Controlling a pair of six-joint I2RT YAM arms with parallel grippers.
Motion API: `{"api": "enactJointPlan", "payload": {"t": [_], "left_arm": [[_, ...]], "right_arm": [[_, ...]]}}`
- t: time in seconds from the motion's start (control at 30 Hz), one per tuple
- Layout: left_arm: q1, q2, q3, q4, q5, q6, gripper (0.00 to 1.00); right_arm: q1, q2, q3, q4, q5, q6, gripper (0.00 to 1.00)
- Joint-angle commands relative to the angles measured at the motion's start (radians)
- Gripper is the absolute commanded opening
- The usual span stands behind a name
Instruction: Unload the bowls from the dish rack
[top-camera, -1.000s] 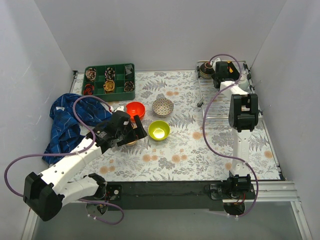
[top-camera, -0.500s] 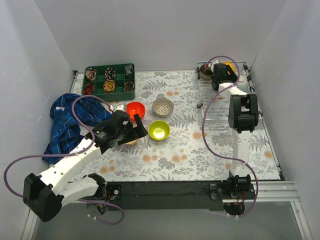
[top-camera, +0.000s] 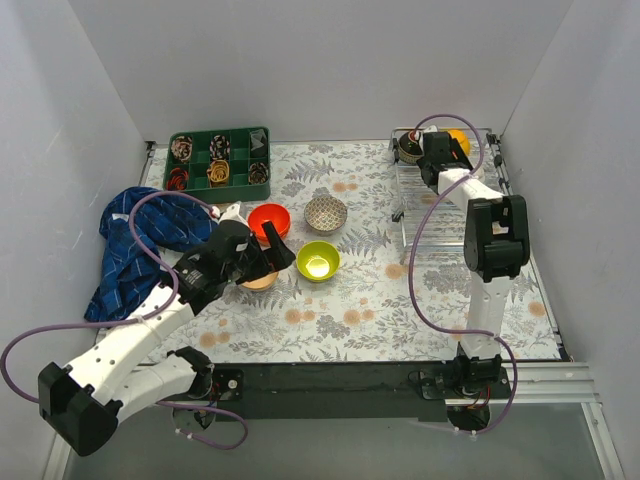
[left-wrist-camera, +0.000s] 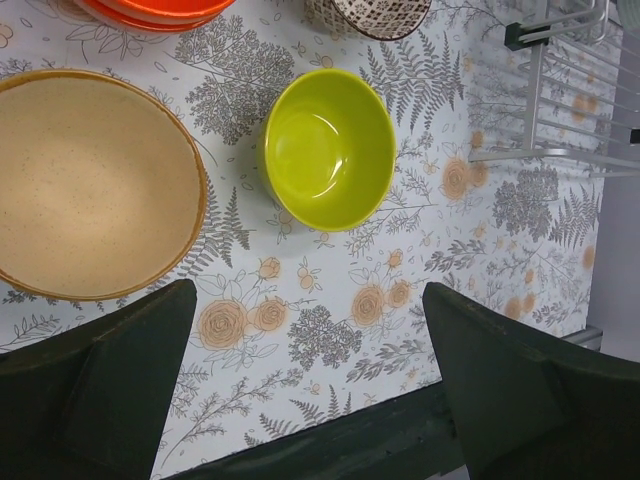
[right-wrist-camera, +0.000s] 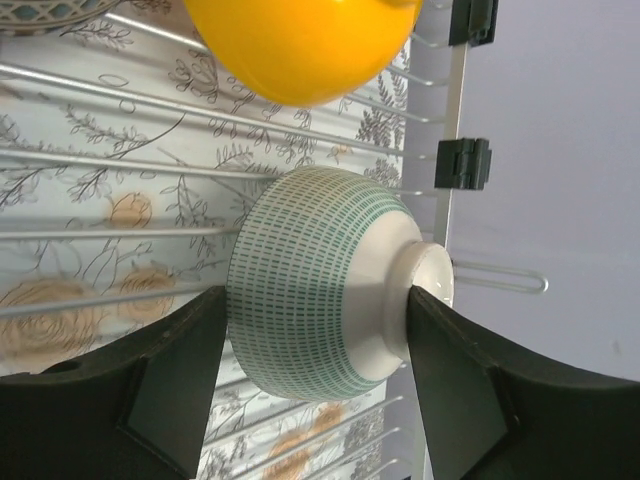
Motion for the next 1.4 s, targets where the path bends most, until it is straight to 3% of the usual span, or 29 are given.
{"api": "enactJointPlan", "payload": {"t": [0.0,0.37,0.83,1.2,1.37], "left_arm": [[-0.003,-0.045,-0.005,0.023,-0.028,0.019,0.98],[-0.003,-0.035,0.000,0.069,-0.011,0.092,0.98],[-0.003,0.094,0.026,0.279,0.163,0.188,0.98],[-0.003,0.254,0.113,0.456,0.294,0.188,0.98],[-0.003,0.314,0.142,0.543,0.321,0.174,0.98]], "right_arm": [[-0.002,-0.101,-0.011,-0.104,-0.069,0.145,0.49],[-0.002,-0.287,-0.042,-0.248,-0.191,0.399,0.40],[-0.007,-0.601,-0.206,-0.297,-0.413,0.668,0.37],[-0.004,-0.862,-0.317,-0.256,-0.873,0.821,0.37],[0.001,-0.951,-0.441,-0.078,-1.102,0.996,0.37]]}}
